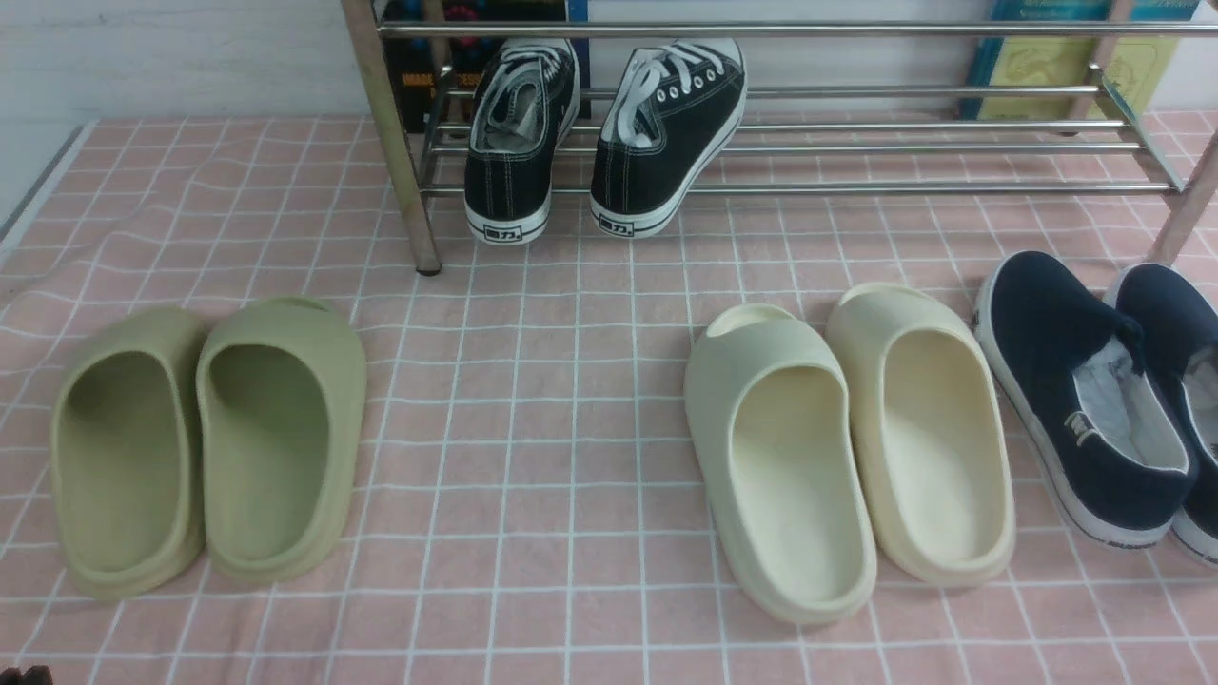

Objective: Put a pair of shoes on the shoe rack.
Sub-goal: Use the right arm to grab the shoe closest to it

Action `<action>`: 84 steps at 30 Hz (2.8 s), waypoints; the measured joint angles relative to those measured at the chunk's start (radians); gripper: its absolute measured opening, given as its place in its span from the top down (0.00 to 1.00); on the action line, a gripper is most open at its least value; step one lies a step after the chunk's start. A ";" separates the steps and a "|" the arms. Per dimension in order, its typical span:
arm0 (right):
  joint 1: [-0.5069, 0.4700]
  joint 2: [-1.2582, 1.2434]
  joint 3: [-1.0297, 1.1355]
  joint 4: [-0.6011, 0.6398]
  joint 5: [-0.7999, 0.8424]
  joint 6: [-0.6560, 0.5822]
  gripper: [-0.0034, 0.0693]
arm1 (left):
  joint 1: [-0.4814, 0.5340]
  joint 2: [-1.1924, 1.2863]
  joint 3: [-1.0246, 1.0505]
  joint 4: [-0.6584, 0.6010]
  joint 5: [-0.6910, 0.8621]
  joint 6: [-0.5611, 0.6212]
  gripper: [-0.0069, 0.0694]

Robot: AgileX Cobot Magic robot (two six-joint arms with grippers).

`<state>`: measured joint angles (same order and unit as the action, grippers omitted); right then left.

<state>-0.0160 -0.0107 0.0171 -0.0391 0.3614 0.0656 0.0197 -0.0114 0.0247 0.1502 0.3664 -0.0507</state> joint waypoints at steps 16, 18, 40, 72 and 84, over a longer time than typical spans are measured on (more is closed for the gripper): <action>0.000 0.000 0.000 0.000 0.000 0.000 0.62 | 0.000 0.000 0.000 0.000 0.000 0.000 0.77; 0.000 0.000 0.000 0.000 0.000 0.000 0.62 | 0.000 0.000 0.000 0.000 0.000 0.000 0.77; 0.000 0.000 0.000 0.000 0.000 0.000 0.62 | 0.000 0.000 0.000 0.000 0.000 0.000 0.74; 0.000 0.000 0.006 0.653 -0.068 0.201 0.62 | 0.000 0.000 0.000 0.000 0.000 0.000 0.71; 0.000 0.000 0.006 0.754 -0.101 0.123 0.62 | 0.000 0.000 0.000 0.000 0.000 0.000 0.69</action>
<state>-0.0160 -0.0107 0.0233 0.7153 0.2600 0.1885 0.0197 -0.0114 0.0247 0.1502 0.3664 -0.0507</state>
